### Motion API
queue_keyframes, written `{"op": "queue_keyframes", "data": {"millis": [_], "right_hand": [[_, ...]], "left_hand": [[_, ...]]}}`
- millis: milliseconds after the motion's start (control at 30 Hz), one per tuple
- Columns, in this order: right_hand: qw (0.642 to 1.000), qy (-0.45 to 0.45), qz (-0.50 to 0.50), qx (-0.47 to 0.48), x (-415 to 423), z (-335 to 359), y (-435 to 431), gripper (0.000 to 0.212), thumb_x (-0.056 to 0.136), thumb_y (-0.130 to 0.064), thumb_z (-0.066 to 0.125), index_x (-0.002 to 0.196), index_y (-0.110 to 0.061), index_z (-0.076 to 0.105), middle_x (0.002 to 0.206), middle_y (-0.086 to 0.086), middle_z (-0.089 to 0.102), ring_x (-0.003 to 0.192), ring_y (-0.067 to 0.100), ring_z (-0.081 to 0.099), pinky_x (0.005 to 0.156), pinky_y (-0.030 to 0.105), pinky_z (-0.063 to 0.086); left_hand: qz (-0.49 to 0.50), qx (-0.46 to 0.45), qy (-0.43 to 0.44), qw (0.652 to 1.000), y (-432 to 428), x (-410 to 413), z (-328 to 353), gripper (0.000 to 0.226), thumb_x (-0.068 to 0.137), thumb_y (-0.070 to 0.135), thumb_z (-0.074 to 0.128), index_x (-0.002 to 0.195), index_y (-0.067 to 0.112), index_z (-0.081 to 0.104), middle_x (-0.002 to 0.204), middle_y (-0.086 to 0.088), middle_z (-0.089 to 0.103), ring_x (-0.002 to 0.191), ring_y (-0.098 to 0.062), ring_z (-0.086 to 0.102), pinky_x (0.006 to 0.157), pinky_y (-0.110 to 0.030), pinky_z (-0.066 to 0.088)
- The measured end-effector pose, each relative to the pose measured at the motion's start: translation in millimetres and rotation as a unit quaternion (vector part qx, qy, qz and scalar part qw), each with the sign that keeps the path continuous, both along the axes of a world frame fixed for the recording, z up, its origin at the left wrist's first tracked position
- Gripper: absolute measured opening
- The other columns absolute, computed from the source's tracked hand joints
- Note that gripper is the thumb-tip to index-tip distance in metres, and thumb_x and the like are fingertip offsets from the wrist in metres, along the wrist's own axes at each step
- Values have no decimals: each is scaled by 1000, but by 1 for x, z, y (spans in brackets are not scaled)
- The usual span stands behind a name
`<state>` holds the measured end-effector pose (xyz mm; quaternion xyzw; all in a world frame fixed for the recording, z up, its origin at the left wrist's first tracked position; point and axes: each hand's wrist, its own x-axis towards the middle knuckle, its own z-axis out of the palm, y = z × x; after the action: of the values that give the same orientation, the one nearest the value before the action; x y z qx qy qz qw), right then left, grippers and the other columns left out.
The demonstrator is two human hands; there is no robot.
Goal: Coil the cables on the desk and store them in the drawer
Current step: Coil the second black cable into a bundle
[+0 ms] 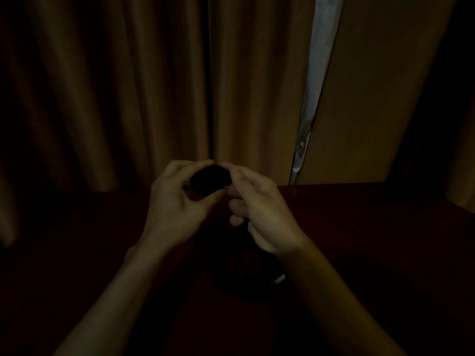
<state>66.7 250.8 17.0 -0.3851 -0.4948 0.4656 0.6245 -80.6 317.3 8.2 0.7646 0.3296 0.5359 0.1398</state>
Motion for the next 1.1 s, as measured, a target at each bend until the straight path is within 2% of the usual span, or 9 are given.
{"op": "queue_keyframes", "data": {"millis": [100, 267, 400, 467, 567, 767, 867, 967, 1100], "right_hand": [[997, 79, -1, 0, -3, -1, 1, 29, 108, -28, 47, 119, -9, 67, 69, -7, 49, 48, 1, 31, 43, 16, 25], [997, 68, -46, -3, -3, -6, 3, 27, 99, -31, 63, 81, -10, 60, 66, -5, 49, 45, 2, 32, 41, 17, 23], [998, 57, -12, 4, 2, -7, 4, 24, 91, -40, 71, 93, -17, 62, 70, -9, 52, 45, 2, 32, 42, 17, 22], [997, 59, 30, 36, 6, -7, 5, 36, 86, -45, 73, 108, -18, 64, 78, -3, 52, 45, 1, 30, 41, 18, 21], [995, 37, 63, 64, 15, -6, 4, 44, 95, -37, 62, 130, -10, 62, 83, 14, 52, 41, 0, 28, 40, 18, 17], [994, -11, -11, 105, 18, -1, -3, 16, 94, -28, 64, 92, -12, 64, 51, -9, 48, 37, 0, 30, 38, 15, 25], [994, -19, -41, 101, 15, 3, -6, 13, 97, -23, 59, 92, -11, 62, 50, -15, 54, 35, -2, 35, 38, 12, 28], [995, -13, -48, 90, 12, 7, -7, 16, 98, -23, 60, 98, -7, 62, 50, -16, 51, 36, -2, 38, 37, 12, 28], [996, 5, -28, 80, 9, 10, -11, 11, 103, -10, 53, 98, -2, 59, 49, -16, 58, 40, -5, 54, 41, 6, 38]], "left_hand": [[8, -37, -79, 996, -5, 6, 2, 52, 75, 26, 87, 124, 24, 70, 115, 10, 66, 103, 8, 62, 83, -5, 47], [-66, -156, -211, 963, -13, 15, 7, 44, 77, 17, 86, 119, 17, 70, 107, 6, 74, 101, -1, 70, 83, -17, 55], [-189, -277, -304, 892, -15, 17, 8, 44, 78, 31, 86, 114, 10, 73, 114, -13, 74, 113, -27, 69, 96, -39, 55], [-239, -313, -310, 865, -22, 21, 11, 41, 82, 30, 77, 111, 2, 73, 111, -16, 75, 107, -28, 72, 87, -33, 59], [-262, -353, -289, 851, -29, 24, 18, 29, 82, 35, 68, 95, 12, 80, 92, -6, 78, 78, -12, 73, 65, -17, 55], [-254, -399, -240, 848, -33, 24, 22, 48, 82, 54, 62, 93, 12, 81, 82, -7, 73, 63, -13, 64, 55, -18, 51], [-196, -324, -198, 904, -31, 23, 20, 55, 84, 56, 60, 108, 9, 74, 91, -5, 76, 77, -19, 72, 63, -23, 56], [-105, -93, -69, 988, -22, 9, 15, 56, 88, 46, 75, 137, 25, 57, 119, 10, 68, 109, -2, 66, 84, -16, 54], [-63, 166, 106, 978, -10, 6, 4, 64, 86, 33, 80, 140, 9, 55, 124, 1, 64, 108, 1, 59, 91, -6, 43]]}}
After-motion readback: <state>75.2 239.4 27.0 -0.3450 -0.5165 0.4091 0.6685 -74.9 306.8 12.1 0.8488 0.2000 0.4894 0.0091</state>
